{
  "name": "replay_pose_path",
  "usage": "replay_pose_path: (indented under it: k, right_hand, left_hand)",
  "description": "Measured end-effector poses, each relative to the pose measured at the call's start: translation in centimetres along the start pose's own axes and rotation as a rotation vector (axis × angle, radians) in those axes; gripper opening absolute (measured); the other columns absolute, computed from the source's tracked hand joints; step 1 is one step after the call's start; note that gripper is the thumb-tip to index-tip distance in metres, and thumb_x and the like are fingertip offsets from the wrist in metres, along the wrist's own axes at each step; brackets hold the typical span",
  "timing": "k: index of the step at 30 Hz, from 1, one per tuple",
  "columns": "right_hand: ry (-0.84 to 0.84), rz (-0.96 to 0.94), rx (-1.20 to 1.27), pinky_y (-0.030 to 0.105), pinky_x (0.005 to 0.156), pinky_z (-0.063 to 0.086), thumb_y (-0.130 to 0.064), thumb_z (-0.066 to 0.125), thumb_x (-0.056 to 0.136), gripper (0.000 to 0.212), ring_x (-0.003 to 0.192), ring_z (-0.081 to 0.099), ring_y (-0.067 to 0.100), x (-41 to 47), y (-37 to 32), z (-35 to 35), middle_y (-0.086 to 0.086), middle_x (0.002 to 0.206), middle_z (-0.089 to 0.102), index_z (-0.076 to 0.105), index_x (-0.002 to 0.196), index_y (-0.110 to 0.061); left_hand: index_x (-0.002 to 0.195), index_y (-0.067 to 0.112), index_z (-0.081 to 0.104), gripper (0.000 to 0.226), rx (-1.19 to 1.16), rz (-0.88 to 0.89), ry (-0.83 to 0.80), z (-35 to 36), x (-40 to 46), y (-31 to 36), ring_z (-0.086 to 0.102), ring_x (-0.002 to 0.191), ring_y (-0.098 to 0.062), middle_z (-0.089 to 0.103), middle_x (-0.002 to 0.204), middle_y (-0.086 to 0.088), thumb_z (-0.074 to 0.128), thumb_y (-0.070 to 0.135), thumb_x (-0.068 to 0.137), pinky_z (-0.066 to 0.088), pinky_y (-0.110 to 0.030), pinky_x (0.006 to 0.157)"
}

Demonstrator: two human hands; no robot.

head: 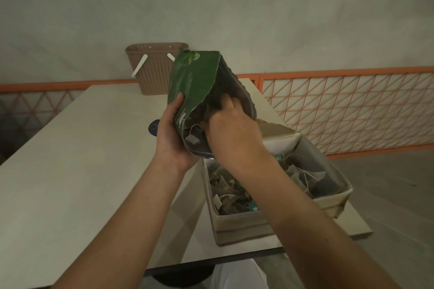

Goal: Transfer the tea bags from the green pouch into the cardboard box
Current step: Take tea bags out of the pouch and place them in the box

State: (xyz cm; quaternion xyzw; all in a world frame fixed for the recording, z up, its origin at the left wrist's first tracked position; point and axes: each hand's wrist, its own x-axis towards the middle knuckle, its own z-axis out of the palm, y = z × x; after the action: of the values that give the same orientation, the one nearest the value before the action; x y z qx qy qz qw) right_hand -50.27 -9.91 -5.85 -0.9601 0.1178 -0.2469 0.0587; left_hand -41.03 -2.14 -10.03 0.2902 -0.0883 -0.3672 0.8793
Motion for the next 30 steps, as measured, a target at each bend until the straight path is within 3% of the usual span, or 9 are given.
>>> replay_pose_path:
  k: [7, 10, 12, 15, 18, 21, 23, 26, 30]
  right_hand:
    - [0.058, -0.086, 0.113, 0.033, 0.087, 0.05, -0.02, 0.058, 0.089, 0.03, 0.117, 0.05, 0.021, -1.7, 1.0, 0.0, 0.005, 0.119, 0.055, 0.058, 0.118, -0.012]
    - [0.137, -0.15, 0.182, 0.018, 0.072, 0.04, -0.011, 0.064, 0.08, 0.014, 0.094, 0.056, 0.02, -2.8, 1.6, 0.0, 0.005, 0.094, 0.059, 0.059, 0.094, -0.011]
    - [0.155, -0.124, 0.278, 0.009, 0.066, 0.034, -0.009, 0.065, 0.081, 0.021, 0.083, 0.053, 0.013, -3.5, 2.2, -0.3, -0.004, 0.084, 0.054, 0.048, 0.083, -0.02]
    - [0.246, -0.073, 0.51, 0.022, 0.066, 0.05, -0.004, 0.065, 0.083, 0.024, 0.082, 0.061, 0.012, -4.3, 3.2, -1.2, -0.004, 0.083, 0.062, 0.047, 0.079, -0.02]
    - [0.35, 0.004, 0.713, 0.018, 0.071, 0.052, -0.003, 0.067, 0.085, 0.025, 0.079, 0.062, 0.009, -5.4, 4.2, -2.1, -0.005, 0.081, 0.062, 0.05, 0.082, -0.021]
    - [0.372, 0.13, 0.924, 0.037, 0.063, 0.055, -0.004, 0.059, 0.088, 0.022, 0.072, 0.061, 0.022, -6.5, 5.4, -2.3, 0.005, 0.079, 0.059, 0.049, 0.085, -0.023]
    - [0.366, 0.189, 0.927, 0.038, 0.056, 0.052, -0.003, 0.053, 0.089, 0.023, 0.065, 0.057, 0.022, -7.0, 6.1, -2.2, 0.006, 0.075, 0.057, 0.049, 0.086, -0.025]
    - [0.347, 0.241, 0.846, 0.017, 0.046, 0.036, -0.002, 0.051, 0.089, 0.021, 0.051, 0.044, 0.005, -7.3, 7.1, -1.5, -0.008, 0.062, 0.048, 0.049, 0.087, -0.023]
    - [0.162, 0.286, 0.682, 0.024, 0.044, 0.033, -0.014, 0.057, 0.087, 0.015, 0.041, 0.039, 0.006, -7.6, 8.1, -0.4, -0.009, 0.048, 0.044, 0.051, 0.094, -0.025]
  left_hand:
    - [0.138, 0.015, 0.062, 0.055, -0.015, -0.004, 0.022, -0.1, -0.3, -0.1, 0.054, 0.135, -0.031, 0.06, 0.143, -0.013, 0.056, 0.048, 0.094, 0.047, -0.044, 0.108]
    - [0.136, 0.015, 0.064, 0.053, -0.034, 0.0, 0.011, 0.0, -0.2, 0.0, 0.064, 0.121, -0.031, 0.064, 0.137, -0.014, 0.055, 0.047, 0.095, 0.058, -0.042, 0.093]
    - [0.137, 0.015, 0.063, 0.054, -0.047, -0.001, -0.002, 0.0, 0.0, 0.2, 0.06, 0.127, -0.031, 0.06, 0.143, -0.014, 0.058, 0.046, 0.093, 0.056, -0.043, 0.097]
    - [0.145, 0.019, 0.055, 0.064, -0.053, -0.026, -0.032, -0.4, 0.3, 0.4, 0.044, 0.143, -0.031, 0.048, 0.154, -0.011, 0.065, 0.046, 0.088, 0.045, -0.048, 0.109]
    - [0.15, 0.021, 0.049, 0.066, -0.07, -0.027, -0.037, -0.9, 0.6, 0.6, 0.044, 0.143, -0.031, 0.045, 0.157, -0.008, 0.065, 0.046, 0.091, 0.043, -0.052, 0.11]
    - [0.148, 0.023, 0.052, 0.062, -0.083, 0.003, -0.013, -1.0, 0.7, 0.8, 0.047, 0.141, -0.029, 0.048, 0.154, -0.005, 0.064, 0.044, 0.091, 0.048, -0.052, 0.106]
    - [0.146, 0.023, 0.054, 0.059, -0.082, 0.019, -0.009, -0.8, 0.7, 0.7, 0.054, 0.134, -0.029, 0.055, 0.148, -0.007, 0.062, 0.044, 0.092, 0.051, -0.051, 0.101]
    - [0.148, 0.023, 0.051, 0.059, -0.054, 0.032, -0.007, -0.4, 0.6, 0.5, 0.054, 0.13, -0.029, 0.053, 0.148, -0.007, 0.058, 0.044, 0.094, 0.049, -0.05, 0.103]
    - [0.147, 0.019, 0.052, 0.057, -0.022, 0.032, -0.009, -0.2, 0.6, 0.3, 0.06, 0.117, -0.031, 0.056, 0.143, -0.011, 0.054, 0.046, 0.097, 0.05, -0.046, 0.102]
